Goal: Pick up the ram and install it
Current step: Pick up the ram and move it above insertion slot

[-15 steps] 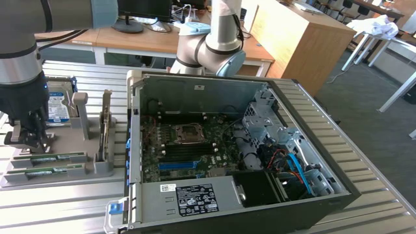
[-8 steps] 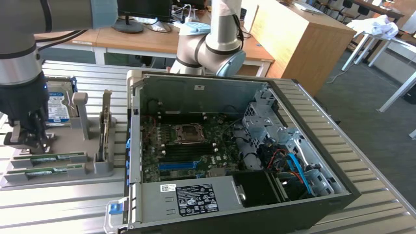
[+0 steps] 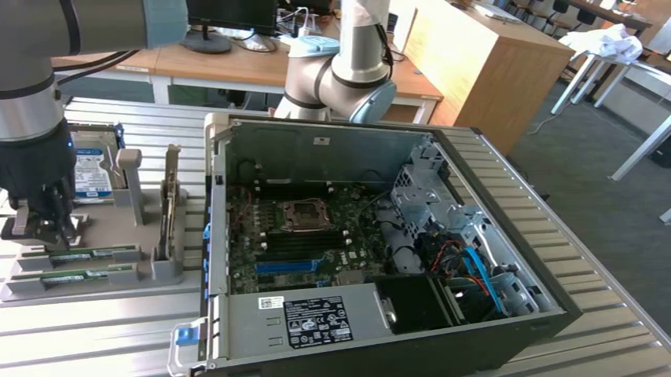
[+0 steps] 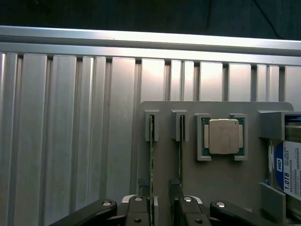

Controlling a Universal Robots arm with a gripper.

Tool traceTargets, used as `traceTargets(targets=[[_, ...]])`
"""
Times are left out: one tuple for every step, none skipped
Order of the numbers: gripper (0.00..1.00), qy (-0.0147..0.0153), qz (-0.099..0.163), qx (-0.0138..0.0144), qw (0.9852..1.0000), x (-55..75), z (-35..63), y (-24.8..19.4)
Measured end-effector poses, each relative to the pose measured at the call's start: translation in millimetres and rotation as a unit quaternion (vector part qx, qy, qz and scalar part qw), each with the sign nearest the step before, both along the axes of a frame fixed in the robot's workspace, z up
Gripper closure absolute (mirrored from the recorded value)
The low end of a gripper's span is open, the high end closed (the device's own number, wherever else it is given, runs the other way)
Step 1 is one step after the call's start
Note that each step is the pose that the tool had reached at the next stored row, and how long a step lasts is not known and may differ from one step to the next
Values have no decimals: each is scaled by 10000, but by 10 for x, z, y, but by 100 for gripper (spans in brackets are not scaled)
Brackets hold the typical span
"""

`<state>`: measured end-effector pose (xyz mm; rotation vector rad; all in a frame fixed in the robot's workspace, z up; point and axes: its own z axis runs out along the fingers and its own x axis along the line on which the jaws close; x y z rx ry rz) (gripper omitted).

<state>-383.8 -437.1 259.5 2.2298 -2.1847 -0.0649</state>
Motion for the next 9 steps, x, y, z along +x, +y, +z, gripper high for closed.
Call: traceTargets(targets=[[70, 0, 0, 0, 10000, 0, 0, 0], [70, 0, 0, 0, 10000, 0, 0, 0], [70, 0, 0, 0, 10000, 0, 0, 0], [70, 0, 0, 0, 10000, 0, -2, 0], [70, -2, 0, 1, 10000, 0, -12, -1], [70, 0, 0, 0, 10000, 0, -23, -1], [70, 0, 0, 0, 10000, 0, -38, -1], [70, -1, 0, 0, 10000, 0, -55, -1], [70, -1, 0, 0, 10000, 0, -70, -1]])
